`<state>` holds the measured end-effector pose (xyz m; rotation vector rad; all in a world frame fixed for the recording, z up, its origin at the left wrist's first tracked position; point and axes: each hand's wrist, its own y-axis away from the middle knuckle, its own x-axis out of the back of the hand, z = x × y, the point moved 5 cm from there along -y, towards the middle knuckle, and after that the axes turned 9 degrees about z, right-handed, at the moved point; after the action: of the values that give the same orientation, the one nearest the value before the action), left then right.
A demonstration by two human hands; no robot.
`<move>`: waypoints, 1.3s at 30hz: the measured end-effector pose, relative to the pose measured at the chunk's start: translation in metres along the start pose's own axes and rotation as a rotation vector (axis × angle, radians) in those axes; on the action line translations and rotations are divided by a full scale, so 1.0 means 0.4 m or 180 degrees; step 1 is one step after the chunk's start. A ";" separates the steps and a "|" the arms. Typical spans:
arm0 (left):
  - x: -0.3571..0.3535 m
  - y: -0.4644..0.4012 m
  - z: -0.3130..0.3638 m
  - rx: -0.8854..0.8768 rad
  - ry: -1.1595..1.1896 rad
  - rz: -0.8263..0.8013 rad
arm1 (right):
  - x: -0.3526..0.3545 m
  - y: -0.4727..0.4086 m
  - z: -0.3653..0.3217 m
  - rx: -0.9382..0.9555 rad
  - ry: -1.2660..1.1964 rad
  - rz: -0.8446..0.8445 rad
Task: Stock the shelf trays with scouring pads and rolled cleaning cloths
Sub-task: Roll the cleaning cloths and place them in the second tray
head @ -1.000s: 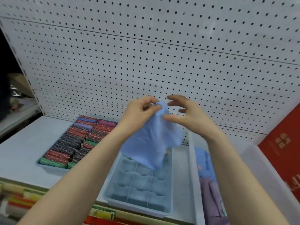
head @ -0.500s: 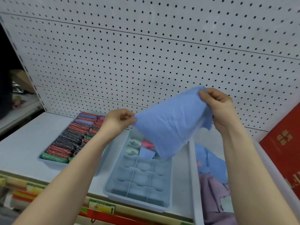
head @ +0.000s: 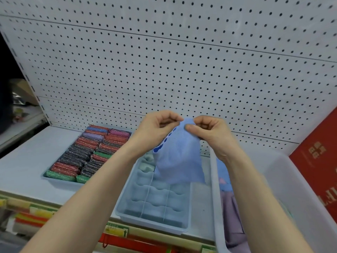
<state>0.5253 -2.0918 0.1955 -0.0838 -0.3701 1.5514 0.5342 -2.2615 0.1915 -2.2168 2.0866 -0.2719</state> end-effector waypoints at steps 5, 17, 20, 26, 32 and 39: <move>-0.008 0.013 0.019 -0.0148 0.0046 -0.0122 | 0.009 0.004 -0.002 0.0025 -0.0006 0.0299; -0.008 0.021 0.034 -0.0545 -0.1070 -0.0013 | 0.015 -0.001 -0.006 0.0153 0.0853 -0.0014; 0.031 0.004 0.019 -0.0380 -0.1444 0.0253 | 0.035 -0.010 -0.026 0.0201 0.0489 0.0225; 0.076 -0.005 -0.020 0.0259 0.0255 0.0510 | 0.053 -0.013 -0.050 0.0234 0.0575 0.0040; 0.062 -0.004 -0.059 0.0710 0.1120 0.0354 | 0.053 -0.007 -0.076 0.0005 -0.0011 -0.0148; 0.018 -0.023 -0.089 0.0754 0.0612 0.0958 | 0.042 -0.060 -0.006 0.0166 0.1470 0.1060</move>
<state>0.5441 -2.0786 0.1658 -0.1063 -0.0191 1.8562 0.5584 -2.2763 0.1993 -1.8627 2.5888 -0.8646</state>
